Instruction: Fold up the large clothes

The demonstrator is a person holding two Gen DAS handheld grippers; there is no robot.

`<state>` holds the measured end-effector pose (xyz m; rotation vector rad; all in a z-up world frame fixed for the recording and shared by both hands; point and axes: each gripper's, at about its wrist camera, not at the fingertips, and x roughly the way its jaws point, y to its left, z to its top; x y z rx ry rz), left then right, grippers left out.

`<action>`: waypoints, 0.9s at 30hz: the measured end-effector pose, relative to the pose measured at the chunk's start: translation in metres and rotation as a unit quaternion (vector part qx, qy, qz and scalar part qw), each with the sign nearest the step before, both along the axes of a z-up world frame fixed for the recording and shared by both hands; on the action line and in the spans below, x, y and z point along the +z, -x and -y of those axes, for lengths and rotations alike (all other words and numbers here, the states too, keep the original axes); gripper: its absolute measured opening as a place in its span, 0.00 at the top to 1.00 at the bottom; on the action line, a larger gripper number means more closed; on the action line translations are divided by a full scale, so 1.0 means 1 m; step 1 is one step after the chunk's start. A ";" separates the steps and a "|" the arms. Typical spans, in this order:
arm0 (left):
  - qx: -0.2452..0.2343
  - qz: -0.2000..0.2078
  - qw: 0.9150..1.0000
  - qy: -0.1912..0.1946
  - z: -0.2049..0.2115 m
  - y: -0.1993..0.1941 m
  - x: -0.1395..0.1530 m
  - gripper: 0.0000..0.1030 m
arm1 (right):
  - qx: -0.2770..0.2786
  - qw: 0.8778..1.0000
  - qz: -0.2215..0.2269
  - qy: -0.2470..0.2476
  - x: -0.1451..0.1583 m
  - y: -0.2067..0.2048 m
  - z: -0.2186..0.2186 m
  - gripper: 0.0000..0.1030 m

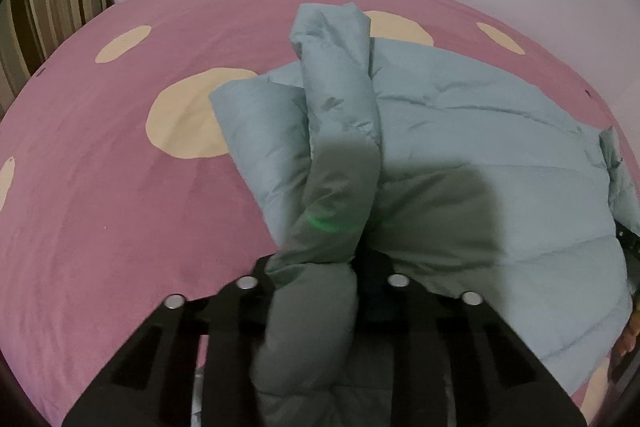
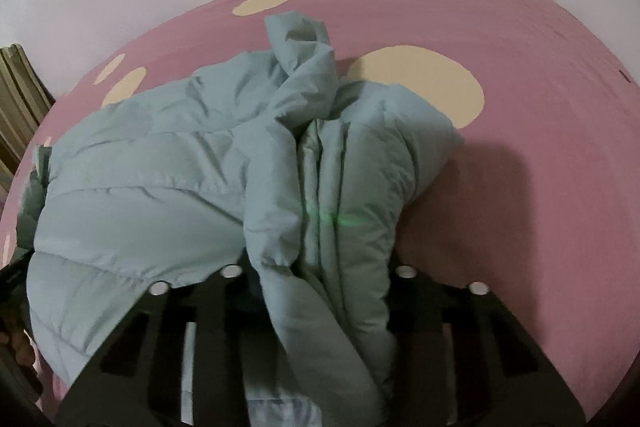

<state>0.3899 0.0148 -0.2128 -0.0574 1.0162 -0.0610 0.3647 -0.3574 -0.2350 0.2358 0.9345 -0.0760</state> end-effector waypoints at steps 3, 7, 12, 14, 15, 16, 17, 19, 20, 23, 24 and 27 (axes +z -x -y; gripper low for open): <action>-0.004 0.009 1.000 -0.011 0.003 0.006 0.004 0.84 | 0.003 1.000 0.006 -0.005 0.003 0.005 -0.003 0.78; 0.003 0.011 1.000 -0.002 -0.001 0.007 0.007 0.87 | 0.004 1.000 0.009 -0.007 0.007 0.011 -0.005 0.82; 0.007 0.013 1.000 -0.010 -0.005 0.014 0.016 0.89 | 0.001 1.000 0.013 -0.023 0.012 0.017 -0.006 0.84; 0.009 0.011 1.000 -0.009 -0.010 0.018 0.018 0.90 | 0.003 0.999 0.013 -0.034 0.015 0.024 -0.006 0.84; 0.011 0.010 1.000 -0.007 -0.014 0.023 0.020 0.90 | 0.004 0.999 0.013 -0.040 0.016 0.028 -0.006 0.84; 0.013 0.009 1.000 -0.006 -0.016 0.027 0.021 0.90 | 0.005 0.999 0.013 -0.046 0.017 0.032 -0.007 0.84; 0.014 0.009 1.000 -0.006 -0.019 0.032 0.022 0.90 | 0.006 0.998 0.012 -0.056 0.018 0.039 -0.008 0.85; 0.017 0.011 1.000 -0.005 -0.030 0.047 0.026 0.90 | 0.009 0.997 0.009 -0.073 0.019 0.052 -0.013 0.85; 0.019 0.011 1.000 -0.004 -0.036 0.054 0.028 0.90 | 0.011 0.997 0.008 -0.079 0.019 0.058 -0.016 0.85; 0.031 0.003 0.999 0.011 -0.056 0.078 0.031 0.90 | 0.020 0.996 0.007 -0.092 0.020 0.079 -0.028 0.85; 0.033 0.001 0.999 0.013 -0.063 0.088 0.032 0.90 | 0.022 0.995 0.005 -0.095 0.020 0.088 -0.033 0.85; 0.035 0.001 0.999 0.011 -0.078 0.115 0.035 0.90 | 0.034 0.994 0.001 -0.103 0.020 0.115 -0.047 0.85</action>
